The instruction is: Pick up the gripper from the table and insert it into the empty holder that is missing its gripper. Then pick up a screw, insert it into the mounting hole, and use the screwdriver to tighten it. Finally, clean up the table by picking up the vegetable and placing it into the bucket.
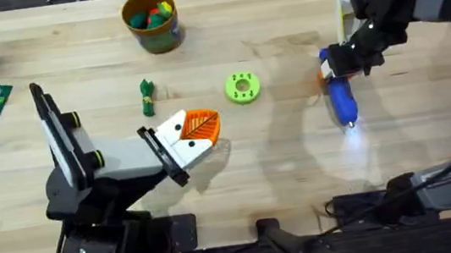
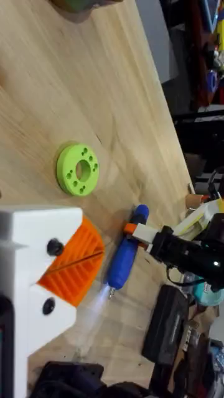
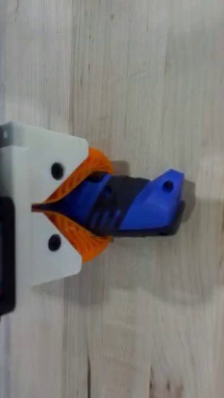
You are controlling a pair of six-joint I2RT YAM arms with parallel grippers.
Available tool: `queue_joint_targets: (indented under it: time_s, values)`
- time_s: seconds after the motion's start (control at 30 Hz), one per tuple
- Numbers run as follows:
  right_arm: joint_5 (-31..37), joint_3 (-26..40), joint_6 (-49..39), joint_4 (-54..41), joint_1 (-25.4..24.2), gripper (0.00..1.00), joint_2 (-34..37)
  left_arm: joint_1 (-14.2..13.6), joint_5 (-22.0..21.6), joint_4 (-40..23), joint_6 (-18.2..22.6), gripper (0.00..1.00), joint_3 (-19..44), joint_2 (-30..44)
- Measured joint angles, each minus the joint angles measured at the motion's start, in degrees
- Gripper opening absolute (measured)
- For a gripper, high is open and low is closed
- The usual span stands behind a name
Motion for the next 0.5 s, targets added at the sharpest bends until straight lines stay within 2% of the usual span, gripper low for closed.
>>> queue_joint_targets:
  time_s: [0.33, 0.5]
  values:
    - [-0.09, 0.0, 0.0, -0.09, 0.0, 0.029, -0.24, 0.0, 0.0, 0.0, -0.01, 0.013, 0.0, 0.0]
    - [-0.72, 0.0, 0.0, -1.28, 0.02, 0.029, -2.49, 0.0, 0.0, 0.0, -0.01, 0.013, 0.0, 0.0]
